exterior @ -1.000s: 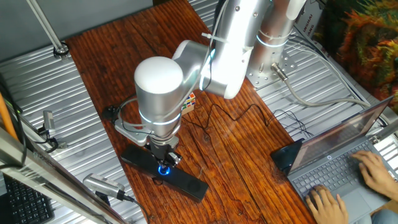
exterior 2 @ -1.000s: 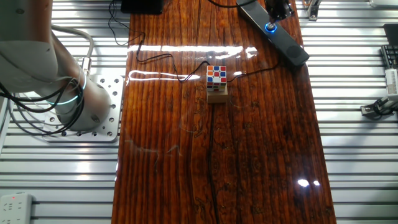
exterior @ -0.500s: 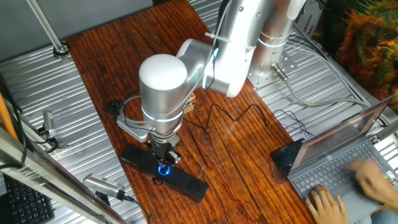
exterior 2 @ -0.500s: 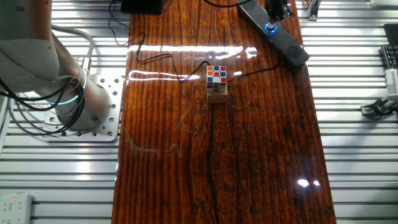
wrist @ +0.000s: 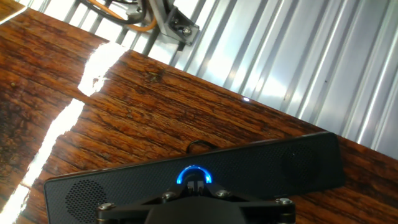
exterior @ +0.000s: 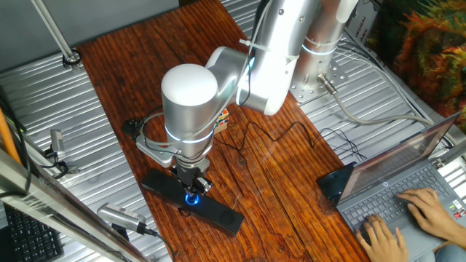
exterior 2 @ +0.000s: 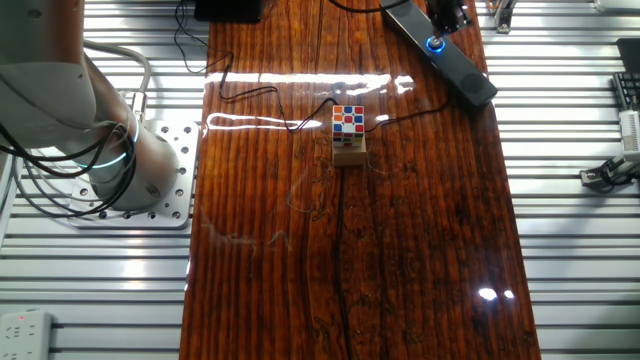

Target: Turn the knob to increase the volume of the speaker

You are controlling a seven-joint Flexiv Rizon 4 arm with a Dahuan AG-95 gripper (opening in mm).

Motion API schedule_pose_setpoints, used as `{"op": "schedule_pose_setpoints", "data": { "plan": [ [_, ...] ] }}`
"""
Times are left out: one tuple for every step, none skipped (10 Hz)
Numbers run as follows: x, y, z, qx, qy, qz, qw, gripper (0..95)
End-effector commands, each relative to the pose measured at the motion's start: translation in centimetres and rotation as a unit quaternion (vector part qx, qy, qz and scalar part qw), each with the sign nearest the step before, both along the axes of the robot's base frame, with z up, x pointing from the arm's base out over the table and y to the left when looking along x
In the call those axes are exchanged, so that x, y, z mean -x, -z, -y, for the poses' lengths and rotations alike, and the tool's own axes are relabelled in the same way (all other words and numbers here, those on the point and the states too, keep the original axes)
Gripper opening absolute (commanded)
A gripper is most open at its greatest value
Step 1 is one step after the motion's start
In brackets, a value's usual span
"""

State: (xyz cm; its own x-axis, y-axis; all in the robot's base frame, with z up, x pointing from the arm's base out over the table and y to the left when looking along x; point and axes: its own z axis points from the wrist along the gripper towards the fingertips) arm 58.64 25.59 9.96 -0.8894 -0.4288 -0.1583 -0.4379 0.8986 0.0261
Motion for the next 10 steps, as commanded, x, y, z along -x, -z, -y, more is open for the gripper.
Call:
{"op": "schedule_pose_setpoints", "data": {
  "plan": [
    [-0.05, 0.08, -0.05, -0.001, 0.001, 0.001, 1.0, 0.0],
    [-0.05, 0.09, -0.05, -0.001, 0.002, 0.001, 1.0, 0.0],
    [-0.07, 0.1, -0.06, -0.001, 0.003, 0.001, 1.0, 0.0],
    [-0.09, 0.11, -0.07, -0.001, 0.004, 0.002, 1.0, 0.0],
    [-0.1, 0.12, -0.07, 0.0, 0.005, 0.003, 1.0, 0.0],
    [-0.12, 0.13, -0.08, 0.0, 0.006, 0.004, 1.0, 0.0],
    [-0.12, 0.14, -0.08, 0.0, 0.007, 0.003, 1.0, 0.0],
    [-0.12, 0.15, -0.09, 0.0, 0.008, 0.003, 1.0, 0.0],
    [-0.07, 0.16, -0.1, -0.003, 0.009, 0.003, 1.0, 0.0],
    [-0.02, 0.19, -0.12, -0.002, 0.01, 0.002, 0.9999, 0.0]
  ]
}}
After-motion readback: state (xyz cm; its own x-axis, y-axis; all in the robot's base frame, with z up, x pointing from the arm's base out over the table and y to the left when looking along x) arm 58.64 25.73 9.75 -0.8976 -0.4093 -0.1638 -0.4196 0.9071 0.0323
